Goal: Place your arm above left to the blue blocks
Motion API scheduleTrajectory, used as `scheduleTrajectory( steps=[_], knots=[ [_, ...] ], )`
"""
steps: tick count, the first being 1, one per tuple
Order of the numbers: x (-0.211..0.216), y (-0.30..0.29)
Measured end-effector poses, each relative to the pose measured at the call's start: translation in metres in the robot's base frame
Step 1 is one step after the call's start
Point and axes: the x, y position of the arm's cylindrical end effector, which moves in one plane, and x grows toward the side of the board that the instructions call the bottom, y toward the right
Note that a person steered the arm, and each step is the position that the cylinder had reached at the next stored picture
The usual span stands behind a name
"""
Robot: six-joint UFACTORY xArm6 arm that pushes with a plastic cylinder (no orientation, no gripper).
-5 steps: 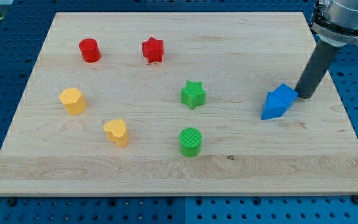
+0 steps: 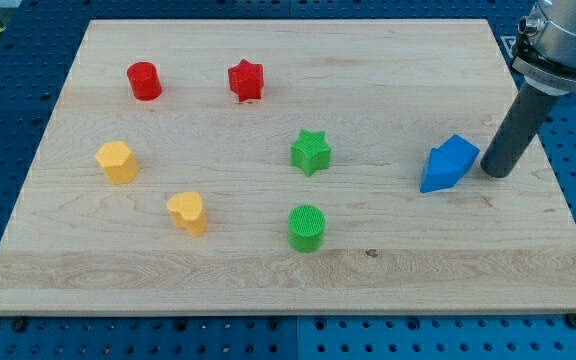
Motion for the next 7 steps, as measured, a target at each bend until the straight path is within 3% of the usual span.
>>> scheduleTrajectory(
  steps=[3, 5, 7],
  knots=[
    [-0.09, -0.018],
    [-0.095, -0.059],
    [-0.095, -0.063]
  ],
)
